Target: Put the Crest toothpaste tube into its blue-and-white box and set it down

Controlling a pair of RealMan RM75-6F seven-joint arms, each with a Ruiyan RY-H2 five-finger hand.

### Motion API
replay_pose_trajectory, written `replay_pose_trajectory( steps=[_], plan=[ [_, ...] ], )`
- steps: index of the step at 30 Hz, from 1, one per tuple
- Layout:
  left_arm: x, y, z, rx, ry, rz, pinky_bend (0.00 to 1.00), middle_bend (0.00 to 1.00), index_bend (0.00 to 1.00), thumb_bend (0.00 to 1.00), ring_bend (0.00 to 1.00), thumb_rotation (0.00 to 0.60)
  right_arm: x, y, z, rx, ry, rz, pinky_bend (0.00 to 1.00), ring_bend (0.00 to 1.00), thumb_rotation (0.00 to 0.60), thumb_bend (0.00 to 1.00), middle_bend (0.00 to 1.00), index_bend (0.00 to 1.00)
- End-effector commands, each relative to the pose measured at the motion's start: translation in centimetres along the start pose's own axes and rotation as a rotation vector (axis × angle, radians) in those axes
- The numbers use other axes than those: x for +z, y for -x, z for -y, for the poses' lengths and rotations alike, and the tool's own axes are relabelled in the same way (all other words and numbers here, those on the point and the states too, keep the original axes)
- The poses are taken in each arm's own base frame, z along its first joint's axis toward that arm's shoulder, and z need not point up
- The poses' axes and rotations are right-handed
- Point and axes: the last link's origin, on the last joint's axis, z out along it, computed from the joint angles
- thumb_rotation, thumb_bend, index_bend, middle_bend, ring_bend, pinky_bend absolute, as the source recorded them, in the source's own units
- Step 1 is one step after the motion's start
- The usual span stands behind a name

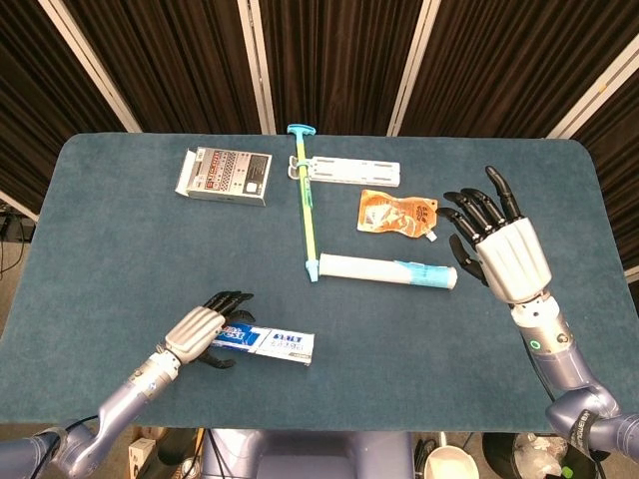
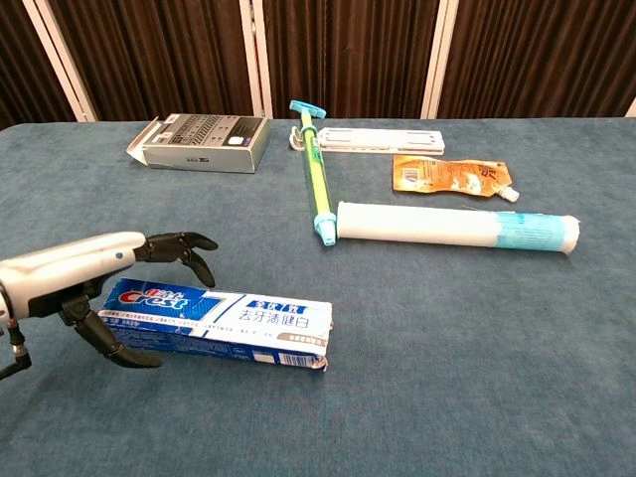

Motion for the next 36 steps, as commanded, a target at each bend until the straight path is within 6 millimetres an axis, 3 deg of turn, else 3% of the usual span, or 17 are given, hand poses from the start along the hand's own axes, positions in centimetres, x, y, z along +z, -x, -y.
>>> replay_pose_trajectory(
  steps=[1, 6, 10, 14, 21, 25, 28, 32, 36],
  plan=[
    [-0.8, -2.1, -0.5, 0.001, -0.013, -0.017, 0.02, 0.03, 0.26, 0.16, 0.0, 0.6, -1.3, -0.3, -1.0, -0.016, 0.023, 0.025, 0.0, 0.26, 0.6, 0.51, 0.29, 0.35],
    [-2.6, -6.0, -1.1, 0.049, -0.045, -0.068, 0.03, 0.11, 0.26, 0.16, 0.0, 0.6, -3.4, -0.3, -2.3, 0.011, 0.033, 0.086, 0.0, 0.26, 0.6, 0.52, 0.29, 0.35],
    [-4.7, -8.6, -0.9, 0.141, -0.109, -0.184, 0.05, 0.14, 0.29, 0.16, 0.0, 0.6, -4.6, 1.5, -2.5, 0.063, 0.05, 0.189, 0.0, 0.26, 0.6, 0.51, 0.29, 0.35],
    [-7.1, -10.0, 0.1, 0.248, -0.185, -0.25, 0.05, 0.15, 0.29, 0.16, 0.0, 0.6, -6.1, 3.8, -2.7, 0.059, 0.061, 0.293, 0.0, 0.26, 0.6, 0.51, 0.29, 0.35],
    [-10.0, -11.2, 1.4, 0.367, -0.241, -0.326, 0.05, 0.16, 0.29, 0.16, 0.0, 0.6, -8.4, 7.2, -3.4, 0.035, 0.096, 0.452, 0.0, 0.26, 0.6, 0.51, 0.29, 0.35],
    [-11.5, -11.3, 2.4, 0.404, -0.253, -0.365, 0.05, 0.15, 0.29, 0.16, 0.0, 0.6, -9.8, 8.3, -5.0, 0.012, 0.163, 0.518, 0.0, 0.26, 0.6, 0.52, 0.29, 0.35],
    [-12.7, -11.2, 3.4, 0.39, -0.274, -0.379, 0.05, 0.16, 0.29, 0.16, 0.0, 0.6, -10.9, 8.4, -7.2, -0.025, 0.223, 0.557, 0.0, 0.23, 0.6, 0.49, 0.29, 0.35],
    [-14.3, -11.5, 4.9, 0.361, -0.318, -0.398, 0.05, 0.15, 0.29, 0.16, 0.01, 0.6, -12.2, 7.9, -10.6, -0.06, 0.331, 0.609, 0.0, 0.16, 0.6, 0.35, 0.22, 0.3],
    [-15.3, -11.7, 6.5, 0.362, -0.363, -0.404, 0.06, 0.14, 0.29, 0.16, 0.02, 0.6, -12.5, 7.1, -11.8, -0.056, 0.347, 0.616, 0.0, 0.14, 0.6, 0.31, 0.17, 0.28]
  ],
)
